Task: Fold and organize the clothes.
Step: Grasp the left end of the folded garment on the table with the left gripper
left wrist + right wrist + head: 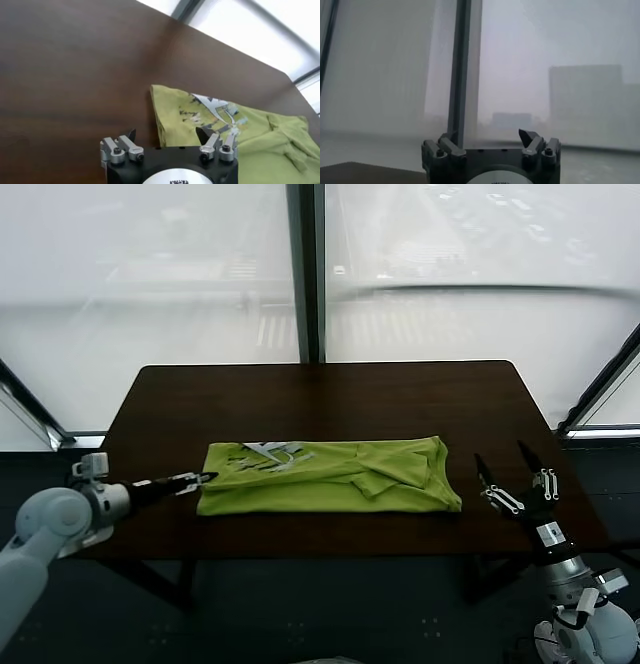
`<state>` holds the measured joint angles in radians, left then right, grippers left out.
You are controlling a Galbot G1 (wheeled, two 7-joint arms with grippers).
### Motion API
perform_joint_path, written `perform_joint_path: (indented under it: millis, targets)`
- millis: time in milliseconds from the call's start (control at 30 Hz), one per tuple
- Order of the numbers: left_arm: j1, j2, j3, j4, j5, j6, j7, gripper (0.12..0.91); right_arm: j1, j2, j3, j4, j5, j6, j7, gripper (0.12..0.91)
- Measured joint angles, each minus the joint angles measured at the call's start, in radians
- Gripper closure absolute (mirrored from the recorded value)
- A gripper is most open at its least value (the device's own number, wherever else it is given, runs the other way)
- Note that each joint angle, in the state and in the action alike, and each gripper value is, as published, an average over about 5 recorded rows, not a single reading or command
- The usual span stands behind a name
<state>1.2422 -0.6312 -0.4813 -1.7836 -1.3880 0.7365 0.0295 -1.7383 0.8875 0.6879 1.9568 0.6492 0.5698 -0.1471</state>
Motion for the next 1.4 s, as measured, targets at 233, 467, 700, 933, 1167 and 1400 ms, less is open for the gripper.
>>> perform_joint_path:
  millis: [233, 467, 700, 933, 1167, 1400]
  targets:
    - [-0.015, -0.007, 0.034, -0.004, 0.009, -0.003, 0.000, 0.123, -0.011, 0.014, 0.005, 0.010, -0.009, 0.000, 0.001, 0.118]
    - [-0.020, -0.021, 0.056, -0.015, 0.002, -0.004, -0.011, 0.133, -0.006, 0.028, 0.000, 0.014, -0.014, -0.001, 0.002, 0.118]
    - [-0.030, -0.037, 0.073, -0.019, -0.001, -0.003, -0.027, 0.153, -0.008, 0.039, -0.002, 0.018, -0.019, -0.002, 0.003, 0.118]
    - [-0.029, -0.050, 0.077, -0.015, 0.021, -0.003, -0.028, 0.326, 0.001, 0.046, -0.009, 0.025, -0.024, -0.003, 0.006, 0.118]
    - [-0.026, -0.058, 0.076, -0.022, 0.045, 0.001, -0.039, 0.747, 0.007, 0.051, -0.013, 0.027, -0.024, -0.003, 0.009, 0.118]
    - [-0.014, -0.058, 0.038, -0.043, 0.051, 0.005, -0.077, 0.850, 0.027, 0.057, -0.032, 0.027, -0.023, -0.005, 0.035, 0.118]
